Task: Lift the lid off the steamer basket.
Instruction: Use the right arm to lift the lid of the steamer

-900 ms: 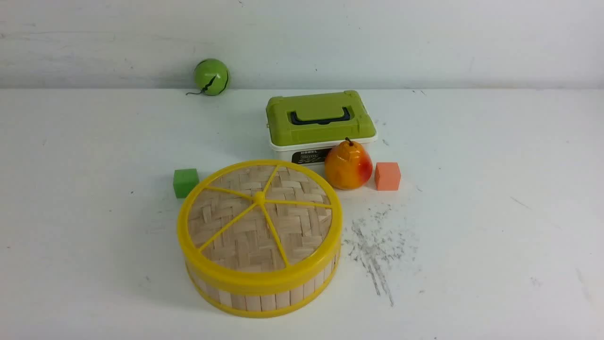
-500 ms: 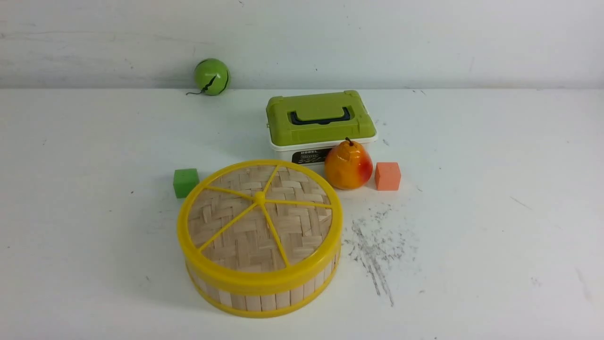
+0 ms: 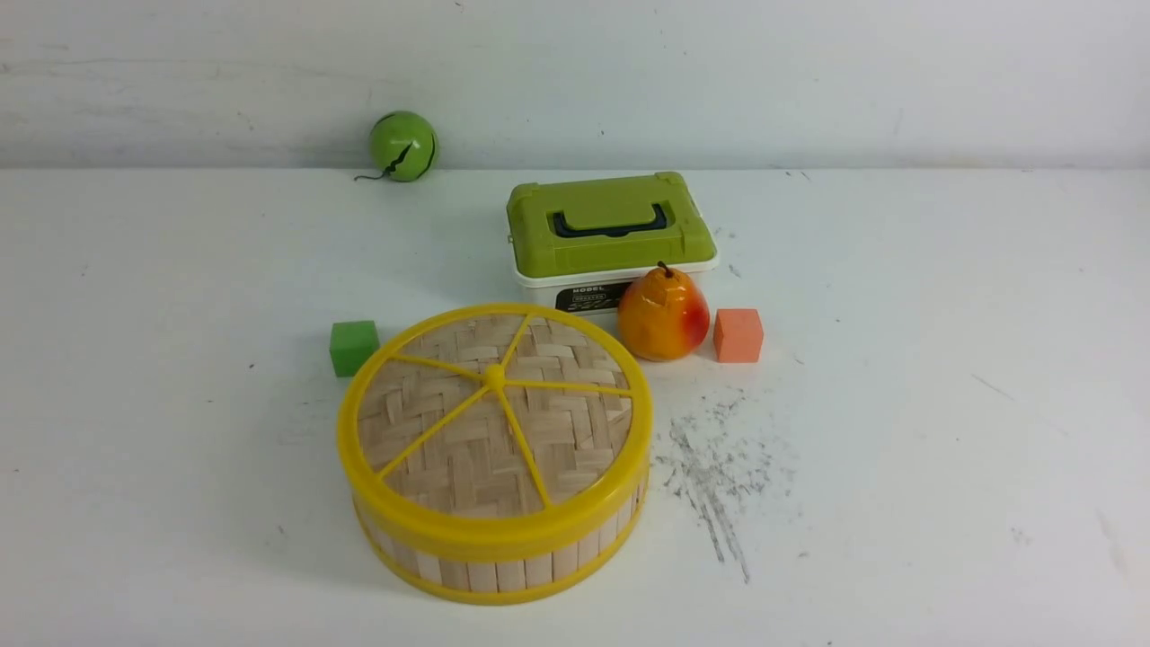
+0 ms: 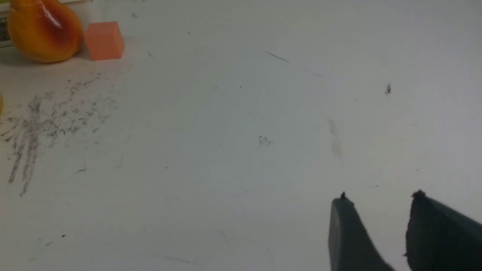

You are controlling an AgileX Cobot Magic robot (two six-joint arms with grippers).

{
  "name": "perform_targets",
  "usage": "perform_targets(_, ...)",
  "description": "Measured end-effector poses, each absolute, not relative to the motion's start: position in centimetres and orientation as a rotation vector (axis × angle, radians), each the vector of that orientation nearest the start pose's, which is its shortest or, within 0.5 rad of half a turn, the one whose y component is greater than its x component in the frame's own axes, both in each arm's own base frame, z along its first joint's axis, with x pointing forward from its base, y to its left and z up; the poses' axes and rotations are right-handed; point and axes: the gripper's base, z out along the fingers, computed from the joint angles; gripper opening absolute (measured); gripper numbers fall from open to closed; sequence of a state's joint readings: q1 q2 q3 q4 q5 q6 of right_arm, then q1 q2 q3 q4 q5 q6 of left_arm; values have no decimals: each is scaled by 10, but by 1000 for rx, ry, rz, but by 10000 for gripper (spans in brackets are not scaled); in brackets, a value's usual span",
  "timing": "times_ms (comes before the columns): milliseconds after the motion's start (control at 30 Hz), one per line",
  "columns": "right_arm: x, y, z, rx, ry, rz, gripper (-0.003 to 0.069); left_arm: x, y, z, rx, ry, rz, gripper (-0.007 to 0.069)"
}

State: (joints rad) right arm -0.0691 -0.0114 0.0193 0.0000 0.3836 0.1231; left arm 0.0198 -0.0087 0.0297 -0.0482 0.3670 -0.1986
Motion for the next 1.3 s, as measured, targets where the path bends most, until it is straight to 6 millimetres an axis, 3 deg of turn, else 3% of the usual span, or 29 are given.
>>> perform_targets(667, 52, -4, 173, 180, 1867, 37, 239, 53, -1, 171, -234, 1860, -170, 239)
perform_targets(900, 52, 0, 173, 242, 1860, 137, 239, 53, -1, 171, -234, 1860, -170, 239)
perform_targets(1133, 52, 16, 175, 553, 1799, 638, 239, 53, -1, 171, -234, 1860, -170, 239)
perform_targets(1167, 52, 21, 178, 674, 1749, 822, 239, 53, -1, 171, -234, 1860, -170, 239)
perform_targets(1233, 52, 26, 183, 794, 1674, 1013, 239, 53, -1, 171, -234, 1860, -170, 239)
perform_targets(1300, 53, 27, 186, 847, 1629, 1097, 239, 53, -1, 171, -234, 1860, -170, 239)
